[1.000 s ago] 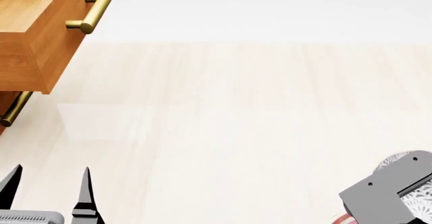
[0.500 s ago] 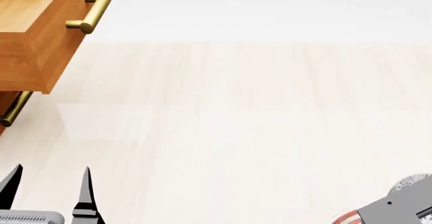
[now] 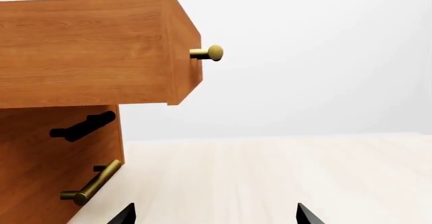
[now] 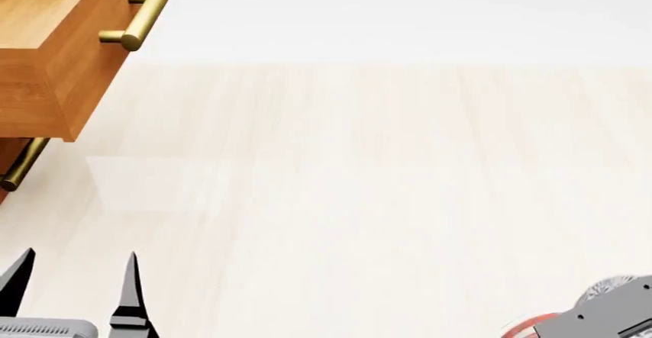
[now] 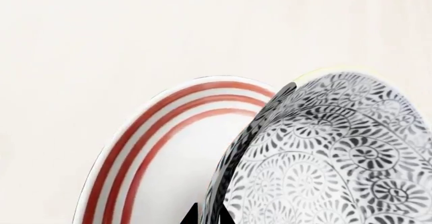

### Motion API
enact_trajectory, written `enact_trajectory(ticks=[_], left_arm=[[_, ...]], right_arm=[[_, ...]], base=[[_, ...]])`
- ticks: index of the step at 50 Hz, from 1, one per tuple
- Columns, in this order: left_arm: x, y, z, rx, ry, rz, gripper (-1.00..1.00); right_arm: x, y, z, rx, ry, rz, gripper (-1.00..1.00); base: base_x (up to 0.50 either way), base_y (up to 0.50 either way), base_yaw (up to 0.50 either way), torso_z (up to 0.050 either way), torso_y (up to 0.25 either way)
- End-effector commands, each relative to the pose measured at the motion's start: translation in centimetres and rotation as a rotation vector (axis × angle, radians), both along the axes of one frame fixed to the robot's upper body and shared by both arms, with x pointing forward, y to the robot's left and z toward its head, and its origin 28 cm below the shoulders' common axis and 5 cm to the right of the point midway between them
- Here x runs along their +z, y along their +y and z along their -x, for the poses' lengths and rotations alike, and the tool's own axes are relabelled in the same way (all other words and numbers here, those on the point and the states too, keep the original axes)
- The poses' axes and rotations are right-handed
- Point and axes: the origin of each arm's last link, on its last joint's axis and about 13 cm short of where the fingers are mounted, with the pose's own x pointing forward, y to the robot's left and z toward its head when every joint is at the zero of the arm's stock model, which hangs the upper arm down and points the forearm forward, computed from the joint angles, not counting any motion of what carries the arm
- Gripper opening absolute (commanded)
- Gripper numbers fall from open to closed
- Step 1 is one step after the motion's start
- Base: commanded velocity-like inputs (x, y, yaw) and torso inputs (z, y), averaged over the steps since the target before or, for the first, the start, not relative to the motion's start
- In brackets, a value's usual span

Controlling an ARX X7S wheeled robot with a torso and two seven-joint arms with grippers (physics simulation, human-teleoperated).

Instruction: Put the bowl on the plate.

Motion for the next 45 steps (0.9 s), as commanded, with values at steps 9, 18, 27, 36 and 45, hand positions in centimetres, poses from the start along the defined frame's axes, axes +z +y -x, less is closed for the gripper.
enact_trajectory(ticks=[9,18,27,36,45], left_arm=[[-0.1,-0.1,0.0,-0.002,0.001,0.000,1.00],[-0.2,0.0,-0.1,-0.004,0.001,-0.001,1.00],[-0.4,0.0,-0.1,-0.005,0.000,-0.001,1.00],[-0.1,-0.1,0.1,-0.006,-0.001,0.000,1.00],[-0.1,-0.1,0.1,-0.005,-0.001,0.001,1.00]], right_arm=[[-1.2,-0.1,-0.3,0.001,-0.011,-0.010,-1.00],[-1.5,-0.2,-0.2,-0.005,-0.004,-0.018,-1.00],[-1.8,-0.1,0.0,-0.007,0.002,-0.024,-1.00],[-2.1,-0.2,0.0,-0.008,0.003,-0.029,-1.00],[-2.0,0.1,0.1,-0.004,0.004,-0.032,-1.00]], base=[[0.00,0.00,0.00,0.000,0.000],[0.00,0.00,0.00,0.000,0.001],[0.00,0.00,0.00,0.000,0.000],[0.00,0.00,0.00,0.000,0.000],[0.00,0.00,0.00,0.000,0.001]])
